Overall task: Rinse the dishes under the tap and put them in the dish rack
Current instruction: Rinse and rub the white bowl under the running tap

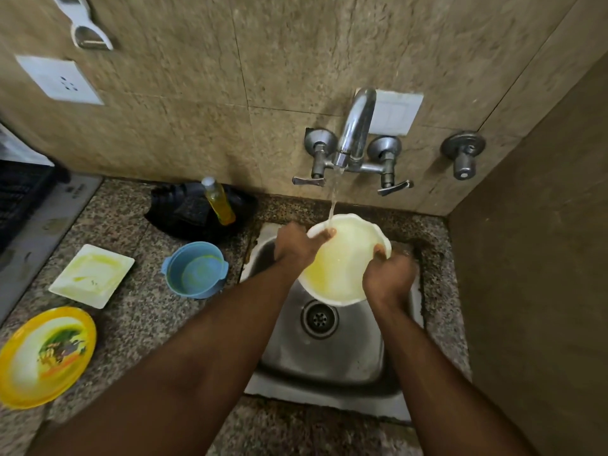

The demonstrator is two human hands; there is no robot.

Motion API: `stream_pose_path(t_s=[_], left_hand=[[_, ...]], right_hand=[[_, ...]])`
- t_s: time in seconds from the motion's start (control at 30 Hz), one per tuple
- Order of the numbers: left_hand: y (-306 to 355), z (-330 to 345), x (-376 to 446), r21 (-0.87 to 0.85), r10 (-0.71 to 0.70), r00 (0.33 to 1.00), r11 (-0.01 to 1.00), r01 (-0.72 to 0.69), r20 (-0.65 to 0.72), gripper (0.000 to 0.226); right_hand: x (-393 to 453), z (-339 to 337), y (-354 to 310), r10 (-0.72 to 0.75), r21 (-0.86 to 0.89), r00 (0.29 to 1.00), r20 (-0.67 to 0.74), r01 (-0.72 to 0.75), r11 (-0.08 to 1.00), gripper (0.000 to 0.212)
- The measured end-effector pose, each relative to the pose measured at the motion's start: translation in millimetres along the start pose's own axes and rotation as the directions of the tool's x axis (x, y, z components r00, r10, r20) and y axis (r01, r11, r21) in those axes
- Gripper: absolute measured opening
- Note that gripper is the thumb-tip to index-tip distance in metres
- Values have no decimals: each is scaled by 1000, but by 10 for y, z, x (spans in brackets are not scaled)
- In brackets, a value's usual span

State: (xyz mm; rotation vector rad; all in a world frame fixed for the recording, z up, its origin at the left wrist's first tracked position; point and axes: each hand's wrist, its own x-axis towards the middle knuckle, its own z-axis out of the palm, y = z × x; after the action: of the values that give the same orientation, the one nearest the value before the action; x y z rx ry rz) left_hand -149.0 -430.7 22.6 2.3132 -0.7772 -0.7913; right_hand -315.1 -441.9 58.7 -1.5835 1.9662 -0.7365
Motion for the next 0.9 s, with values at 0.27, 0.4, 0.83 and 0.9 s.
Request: stream_pose_path(t_s=[0.27, 0.4, 0.83, 0.9], left_hand=[[-295, 82, -212, -636, 17, 909, 720, 278, 417, 48], [-427, 135, -256, -797, 44, 877, 441, 414, 479, 81], [-156, 124, -270, -805, -110, 940, 489, 335, 324, 31], [-189, 112, -213, -799, -114, 958, 532, 282, 262, 27]], right_hand=[[268, -33, 38, -82, -80, 996, 41, 85, 993, 32], [310, 31, -68, -275, -150, 957, 88, 285, 947, 41], [-27, 576, 46, -204, -279, 607, 768, 603, 747, 71], [-170, 558, -32, -217, -127, 551, 806, 518, 846, 60]])
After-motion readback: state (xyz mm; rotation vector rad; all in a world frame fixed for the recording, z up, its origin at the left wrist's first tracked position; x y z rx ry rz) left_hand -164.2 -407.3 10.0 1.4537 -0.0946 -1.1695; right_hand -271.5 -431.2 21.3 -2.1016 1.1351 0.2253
